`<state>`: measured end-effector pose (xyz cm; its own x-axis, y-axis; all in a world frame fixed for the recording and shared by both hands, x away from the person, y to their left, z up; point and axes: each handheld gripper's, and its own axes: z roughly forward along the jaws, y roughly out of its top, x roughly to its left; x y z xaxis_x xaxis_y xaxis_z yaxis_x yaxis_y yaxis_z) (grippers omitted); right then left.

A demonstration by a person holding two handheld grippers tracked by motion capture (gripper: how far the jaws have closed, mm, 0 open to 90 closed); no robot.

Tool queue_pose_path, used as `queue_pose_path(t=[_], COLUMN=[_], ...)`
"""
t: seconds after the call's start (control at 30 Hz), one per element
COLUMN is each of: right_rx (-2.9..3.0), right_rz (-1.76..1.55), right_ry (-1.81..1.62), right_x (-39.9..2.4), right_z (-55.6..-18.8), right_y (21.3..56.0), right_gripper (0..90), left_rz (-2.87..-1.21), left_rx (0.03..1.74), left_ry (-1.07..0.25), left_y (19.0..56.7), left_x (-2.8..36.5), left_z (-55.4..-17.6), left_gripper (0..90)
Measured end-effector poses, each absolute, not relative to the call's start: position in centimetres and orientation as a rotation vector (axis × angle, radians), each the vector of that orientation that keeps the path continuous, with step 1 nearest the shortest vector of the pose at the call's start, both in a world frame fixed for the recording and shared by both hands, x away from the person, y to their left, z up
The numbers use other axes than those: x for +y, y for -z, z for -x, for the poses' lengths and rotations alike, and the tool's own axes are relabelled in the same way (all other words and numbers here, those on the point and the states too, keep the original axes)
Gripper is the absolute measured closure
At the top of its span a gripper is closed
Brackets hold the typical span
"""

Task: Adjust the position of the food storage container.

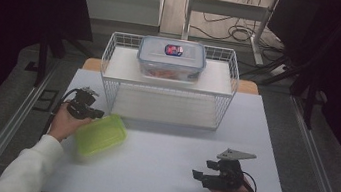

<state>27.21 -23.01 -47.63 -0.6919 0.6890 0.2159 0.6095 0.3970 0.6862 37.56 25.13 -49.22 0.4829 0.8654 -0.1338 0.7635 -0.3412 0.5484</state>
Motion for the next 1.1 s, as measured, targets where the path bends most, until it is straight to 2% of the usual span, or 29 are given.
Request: queue_pose_path(t=[0.53,0.67,0.93,1.1], right_rx=[2.543,2.545,2.545,2.538], right_rz=[-1.176,-1.178,-1.184,-1.192], right_ry=[-1.188,-1.184,-1.228,-1.217], right_x=[-22.8,-22.8,-22.9,-23.1], right_z=[-27.1,-27.1,-27.0,-27.2], right_y=[47.6,47.6,47.6,47.6], right_gripper=[30.6,30.3,30.3,30.2], left_rz=[-2.271,-2.282,-2.106,-2.062], left_rx=[1.176,1.186,1.362,1.469], left_ry=[-0.206,-0.234,-0.293,-0.271], left_y=[49.1,48.9,46.5,47.2], left_x=[20.9,20.6,26.2,29.5], left_z=[-35.6,-35.2,-33.0,-30.2], left_gripper=[90.0,90.0,90.0,90.0])
